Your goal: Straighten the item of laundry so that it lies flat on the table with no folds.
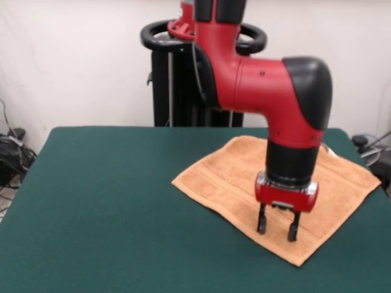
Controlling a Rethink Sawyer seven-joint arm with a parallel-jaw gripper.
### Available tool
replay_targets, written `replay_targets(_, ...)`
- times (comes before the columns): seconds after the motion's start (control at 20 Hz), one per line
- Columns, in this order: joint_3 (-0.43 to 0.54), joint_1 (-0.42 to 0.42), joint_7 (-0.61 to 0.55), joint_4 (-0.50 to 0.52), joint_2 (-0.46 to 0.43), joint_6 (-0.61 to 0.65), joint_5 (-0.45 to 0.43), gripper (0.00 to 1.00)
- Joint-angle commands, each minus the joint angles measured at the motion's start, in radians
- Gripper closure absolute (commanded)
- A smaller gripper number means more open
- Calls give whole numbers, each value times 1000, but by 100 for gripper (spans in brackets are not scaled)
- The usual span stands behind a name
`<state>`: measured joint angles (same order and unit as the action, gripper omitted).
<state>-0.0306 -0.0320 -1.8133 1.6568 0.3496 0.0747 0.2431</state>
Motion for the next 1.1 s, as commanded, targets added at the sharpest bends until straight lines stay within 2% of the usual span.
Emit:
replay_targets(0.05, -14, -40, -29, -132, -100, 75, -63, 0)
replay_targets(0.25, 56, -107, 25, -163, -130, 122, -125, 0)
replay_targets(0.6, 84, -135, 16, -173, -131, 159, -197, 0)
replay_targets(0.65, 98, -147, 17, -181, -131, 163, -227, 100)
replay_targets(1.1, 60, -134, -4, -231, -135, 207, -278, 100)
